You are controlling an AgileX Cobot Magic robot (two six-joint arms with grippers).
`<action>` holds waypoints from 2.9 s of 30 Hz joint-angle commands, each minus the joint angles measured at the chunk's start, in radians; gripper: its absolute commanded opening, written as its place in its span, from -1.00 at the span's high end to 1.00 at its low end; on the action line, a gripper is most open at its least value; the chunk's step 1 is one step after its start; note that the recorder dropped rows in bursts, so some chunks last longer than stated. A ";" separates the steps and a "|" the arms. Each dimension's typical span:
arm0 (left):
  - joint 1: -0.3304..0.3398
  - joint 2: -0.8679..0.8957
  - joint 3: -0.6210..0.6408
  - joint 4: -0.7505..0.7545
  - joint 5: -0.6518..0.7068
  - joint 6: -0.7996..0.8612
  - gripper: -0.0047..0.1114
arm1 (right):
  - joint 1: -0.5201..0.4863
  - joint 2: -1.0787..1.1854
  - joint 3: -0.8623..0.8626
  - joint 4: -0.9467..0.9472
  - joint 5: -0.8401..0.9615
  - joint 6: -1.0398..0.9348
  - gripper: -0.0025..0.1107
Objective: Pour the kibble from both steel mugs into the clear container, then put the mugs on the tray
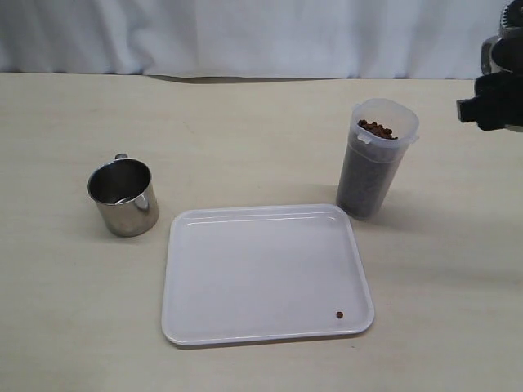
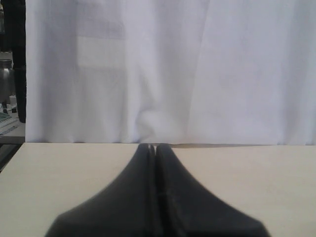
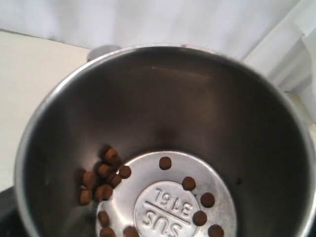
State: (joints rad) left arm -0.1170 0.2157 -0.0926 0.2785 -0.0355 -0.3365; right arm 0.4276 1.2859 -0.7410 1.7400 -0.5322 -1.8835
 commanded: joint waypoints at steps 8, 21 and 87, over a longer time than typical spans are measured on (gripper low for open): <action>0.002 -0.002 -0.001 0.000 0.000 -0.003 0.92 | -0.257 -0.006 -0.034 0.004 0.423 0.188 0.87; 0.002 -0.002 -0.001 0.000 0.000 -0.003 0.92 | -0.345 -0.006 -0.009 -0.003 0.635 0.152 0.87; 0.002 -0.002 -0.001 0.000 0.000 -0.003 0.92 | -0.123 -0.008 -0.110 -2.355 0.720 1.360 0.87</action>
State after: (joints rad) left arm -0.1170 0.2157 -0.0926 0.2785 -0.0355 -0.3361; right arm 0.3014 1.2836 -0.8357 -0.5258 0.2003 -0.5714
